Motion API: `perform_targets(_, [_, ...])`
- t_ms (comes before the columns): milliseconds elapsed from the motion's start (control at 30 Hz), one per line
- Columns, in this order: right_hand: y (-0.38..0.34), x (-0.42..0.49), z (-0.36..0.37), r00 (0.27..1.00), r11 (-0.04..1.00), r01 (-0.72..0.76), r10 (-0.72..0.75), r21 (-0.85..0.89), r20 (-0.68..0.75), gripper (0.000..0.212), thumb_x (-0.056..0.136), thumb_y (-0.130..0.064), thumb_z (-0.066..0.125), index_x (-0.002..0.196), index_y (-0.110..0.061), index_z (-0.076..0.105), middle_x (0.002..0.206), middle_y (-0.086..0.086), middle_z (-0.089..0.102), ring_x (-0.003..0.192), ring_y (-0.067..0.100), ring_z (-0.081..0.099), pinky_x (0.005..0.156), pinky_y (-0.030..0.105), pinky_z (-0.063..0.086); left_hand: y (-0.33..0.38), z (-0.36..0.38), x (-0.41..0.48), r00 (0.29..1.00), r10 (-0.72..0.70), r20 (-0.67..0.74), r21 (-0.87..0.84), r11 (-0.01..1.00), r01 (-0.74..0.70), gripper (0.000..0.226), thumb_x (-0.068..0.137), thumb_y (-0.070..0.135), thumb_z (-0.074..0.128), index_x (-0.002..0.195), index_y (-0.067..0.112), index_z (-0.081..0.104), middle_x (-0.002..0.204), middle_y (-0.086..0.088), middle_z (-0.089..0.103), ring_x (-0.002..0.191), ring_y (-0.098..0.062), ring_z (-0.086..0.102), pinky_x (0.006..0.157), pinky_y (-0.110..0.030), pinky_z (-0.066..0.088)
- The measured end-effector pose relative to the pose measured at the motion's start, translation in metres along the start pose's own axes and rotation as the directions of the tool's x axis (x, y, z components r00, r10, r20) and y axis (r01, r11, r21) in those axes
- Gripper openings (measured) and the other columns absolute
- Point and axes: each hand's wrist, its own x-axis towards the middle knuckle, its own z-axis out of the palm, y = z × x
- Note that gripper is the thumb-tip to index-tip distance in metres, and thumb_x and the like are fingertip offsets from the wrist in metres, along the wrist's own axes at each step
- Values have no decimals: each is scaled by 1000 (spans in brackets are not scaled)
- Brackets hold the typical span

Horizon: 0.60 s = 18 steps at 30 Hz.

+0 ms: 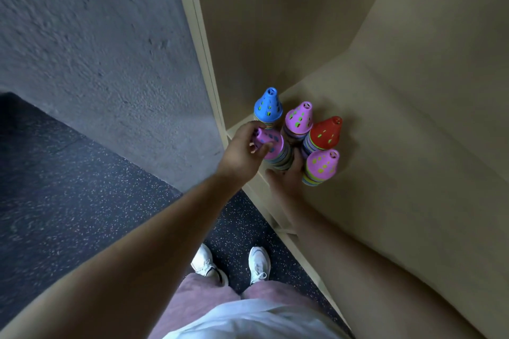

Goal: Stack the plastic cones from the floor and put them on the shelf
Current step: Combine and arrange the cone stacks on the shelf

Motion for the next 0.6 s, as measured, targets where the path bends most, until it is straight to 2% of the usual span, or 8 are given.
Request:
perform_targets(67, [-4, -1, 0, 997, 997, 72, -72, 5, 13, 94, 63, -8, 76, 147, -18, 35, 147, 9, 45, 134, 28, 47, 107, 56, 41, 13, -9, -4, 995, 99, 19, 30, 995, -99, 40, 90, 22, 75, 126, 20, 60, 110, 13, 51, 97, -5, 60, 86, -35, 58])
perform_targets(133, [-30, -9, -6, 993, 992, 120, -120, 42, -2, 87, 68, -8, 81, 145, -15, 40, 139, 8, 55, 126, 29, 56, 102, 56, 46, 36, -22, -4, 982, 184, 34, 64, 980, -186, 43, 90, 33, 72, 130, 32, 57, 117, 15, 50, 103, -11, 61, 87, -42, 58])
perform_targets(233, [-70, -8, -18, 981, 977, 190, -186, 93, -58, 68, 71, -17, 83, 133, -22, 54, 118, 4, 68, 106, 24, 67, 90, 49, 54, 77, -44, 2, 953, 300, 30, 135, 944, -302, 43, 91, 44, 69, 130, 38, 51, 117, 16, 51, 103, -13, 63, 86, -43, 57])
perform_targets(333, [-102, 13, -29, 970, 970, 234, -228, 65, -84, 72, 69, -36, 84, 133, -25, 53, 115, 3, 67, 103, 25, 66, 87, 49, 54, 113, -63, 19, 919, 395, 10, 167, 905, -391, 41, 91, 49, 67, 126, 40, 48, 116, 15, 53, 101, -14, 63, 80, -43, 57])
perform_targets(433, [-133, 35, -32, 971, 965, 235, -228, 114, -73, 74, 66, -25, 84, 132, -23, 50, 114, 5, 65, 99, 21, 66, 85, 46, 56, 136, -72, 41, 893, 450, -4, 181, 879, -442, 42, 91, 45, 67, 128, 40, 48, 118, 8, 58, 100, -15, 63, 82, -43, 56])
perform_targets(533, [-150, 51, -23, 972, 966, 231, -224, 120, -71, 70, 61, -33, 83, 120, -49, 49, 106, 1, 71, 94, 21, 70, 84, 50, 55, 143, -73, 67, 884, 466, 22, 233, 858, -458, 45, 92, 41, 64, 134, 34, 51, 120, 6, 57, 100, -16, 62, 84, -43, 56])
perform_targets(600, [-148, 62, -15, 979, 975, 198, -192, 100, -65, 66, 58, -40, 82, 111, -60, 48, 100, 0, 73, 92, 21, 71, 84, 51, 55, 140, -73, 80, 884, 465, 52, 262, 848, -462, 48, 92, 36, 62, 138, 26, 54, 120, 5, 56, 103, -18, 61, 87, -43, 56])
